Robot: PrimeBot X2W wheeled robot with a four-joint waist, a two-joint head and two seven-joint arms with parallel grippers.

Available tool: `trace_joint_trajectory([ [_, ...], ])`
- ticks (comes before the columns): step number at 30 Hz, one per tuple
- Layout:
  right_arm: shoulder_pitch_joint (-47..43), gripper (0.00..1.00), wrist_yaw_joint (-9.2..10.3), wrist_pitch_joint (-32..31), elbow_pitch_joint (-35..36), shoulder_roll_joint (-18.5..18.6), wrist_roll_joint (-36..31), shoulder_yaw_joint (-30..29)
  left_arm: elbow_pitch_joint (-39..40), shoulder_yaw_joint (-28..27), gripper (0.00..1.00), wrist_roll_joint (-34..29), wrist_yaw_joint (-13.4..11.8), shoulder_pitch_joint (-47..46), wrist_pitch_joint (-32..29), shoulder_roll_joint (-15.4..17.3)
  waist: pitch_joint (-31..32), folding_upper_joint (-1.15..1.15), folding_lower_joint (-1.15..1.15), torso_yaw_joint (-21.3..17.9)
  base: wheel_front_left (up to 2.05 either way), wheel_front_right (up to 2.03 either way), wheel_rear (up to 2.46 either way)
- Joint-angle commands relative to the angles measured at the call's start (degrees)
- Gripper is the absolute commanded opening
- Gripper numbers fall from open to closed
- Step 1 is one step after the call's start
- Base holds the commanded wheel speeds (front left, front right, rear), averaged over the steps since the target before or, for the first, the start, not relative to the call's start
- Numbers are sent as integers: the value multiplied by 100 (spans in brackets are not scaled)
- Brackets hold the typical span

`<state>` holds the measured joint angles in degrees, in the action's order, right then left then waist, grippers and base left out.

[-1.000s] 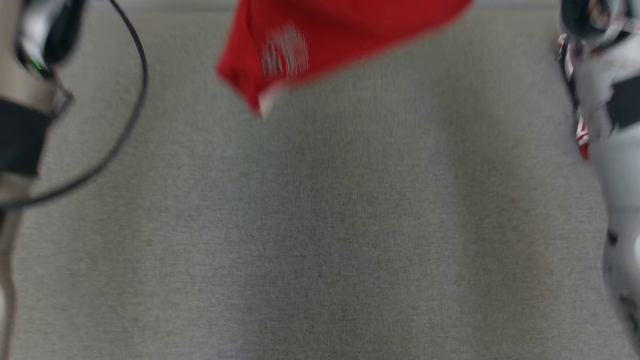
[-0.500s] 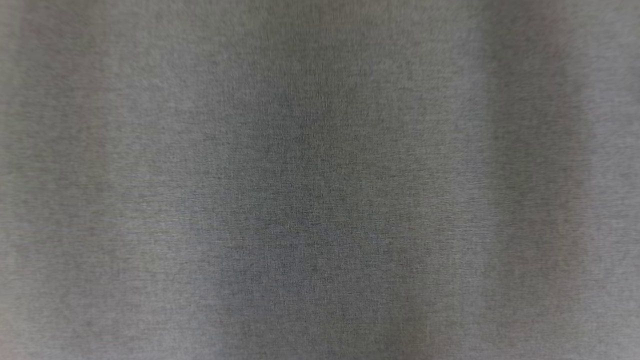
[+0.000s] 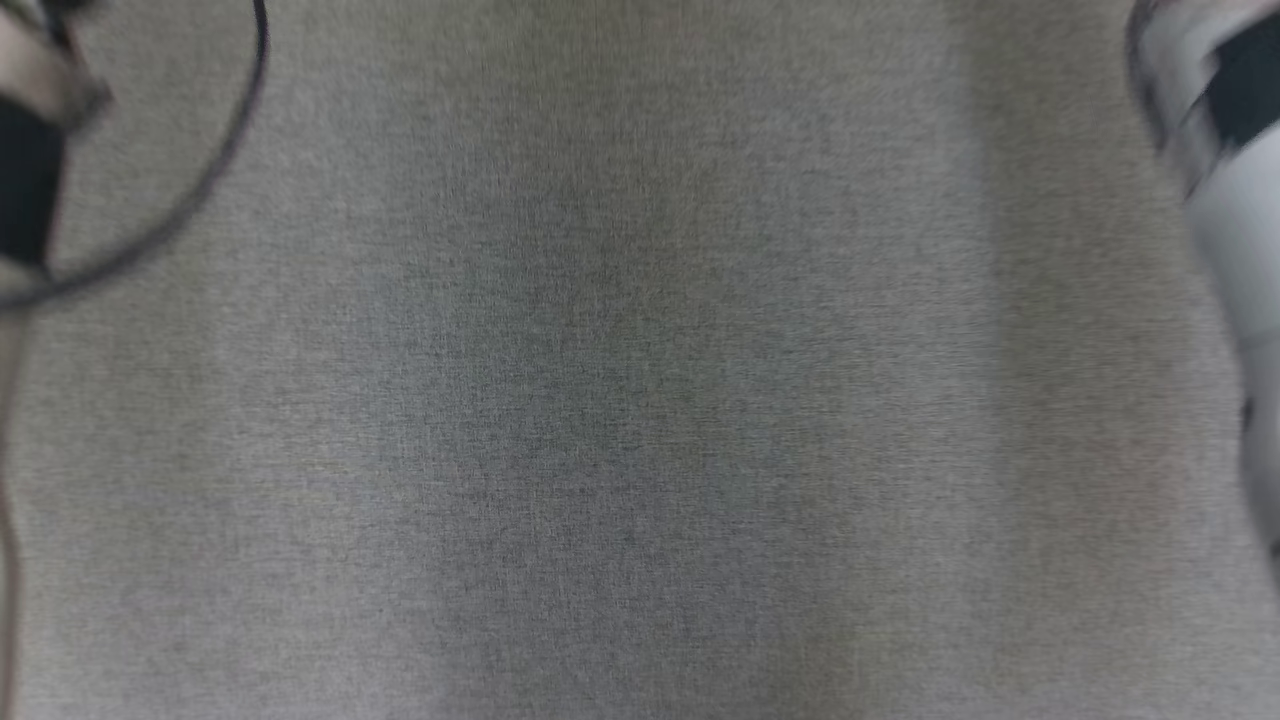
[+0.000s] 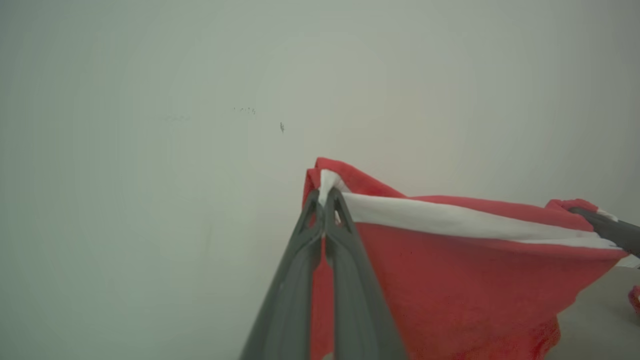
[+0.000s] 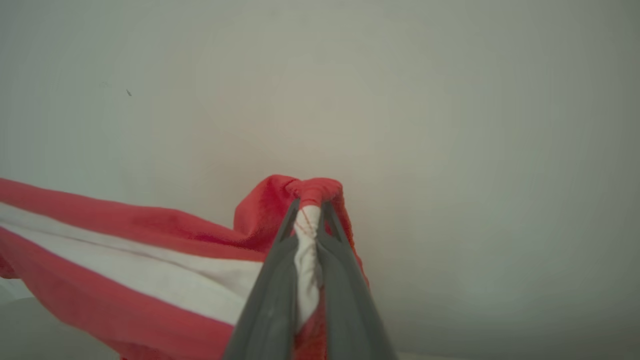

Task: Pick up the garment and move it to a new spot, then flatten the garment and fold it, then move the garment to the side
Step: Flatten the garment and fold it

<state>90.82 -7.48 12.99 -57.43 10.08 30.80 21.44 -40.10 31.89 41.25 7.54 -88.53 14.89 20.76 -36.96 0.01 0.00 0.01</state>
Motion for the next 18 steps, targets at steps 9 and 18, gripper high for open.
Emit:
trace_joint_trajectory([
  [9,-2707,0,1,171,1078,420,850,467,1764,-893,0,-480,-355,3249,30,-115,1236,-1,0,-98,0,0,0],
  [18,-5308,0,1,159,2500,679,1108,532,2689,-1342,0,-768,-400,6112,31,-565,2149,-1,0,-77,0,0,0],
])
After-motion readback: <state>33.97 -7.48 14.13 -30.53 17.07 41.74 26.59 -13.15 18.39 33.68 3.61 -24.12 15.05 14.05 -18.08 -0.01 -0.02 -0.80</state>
